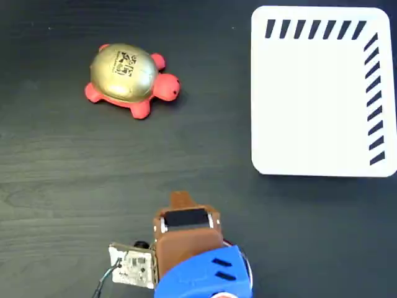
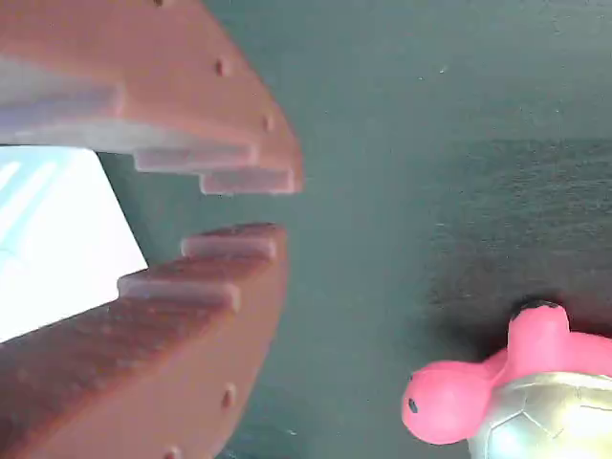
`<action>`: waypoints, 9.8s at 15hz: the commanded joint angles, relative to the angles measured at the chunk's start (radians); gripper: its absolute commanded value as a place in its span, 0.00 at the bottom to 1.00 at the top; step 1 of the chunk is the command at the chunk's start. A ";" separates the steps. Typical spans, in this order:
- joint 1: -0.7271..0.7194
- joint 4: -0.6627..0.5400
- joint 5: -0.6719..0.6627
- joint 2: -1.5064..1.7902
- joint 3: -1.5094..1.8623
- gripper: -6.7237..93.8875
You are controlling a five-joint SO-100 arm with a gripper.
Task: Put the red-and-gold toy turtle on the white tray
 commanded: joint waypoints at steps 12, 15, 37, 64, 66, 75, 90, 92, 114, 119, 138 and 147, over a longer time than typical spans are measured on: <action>-0.021 0.015 0.000 0.011 -0.011 0.07; -0.021 0.015 -0.003 0.011 -0.011 0.07; -0.043 0.160 0.431 -1.736 -1.654 0.07; -0.132 0.525 0.489 -2.289 -2.181 0.63; -0.135 0.525 0.489 -2.333 -2.207 0.68; -0.161 0.525 0.499 -2.534 -2.321 0.68; -0.152 0.520 0.492 -2.556 -2.336 0.07; -0.158 0.520 0.477 -2.514 -2.303 0.07; 0.439 0.561 0.066 -1.864 -2.145 0.07; 0.557 0.561 0.015 -1.980 -2.164 0.07; 0.580 0.538 0.017 -2.279 -2.223 0.21; 0.580 0.531 -0.002 -2.276 -2.181 0.68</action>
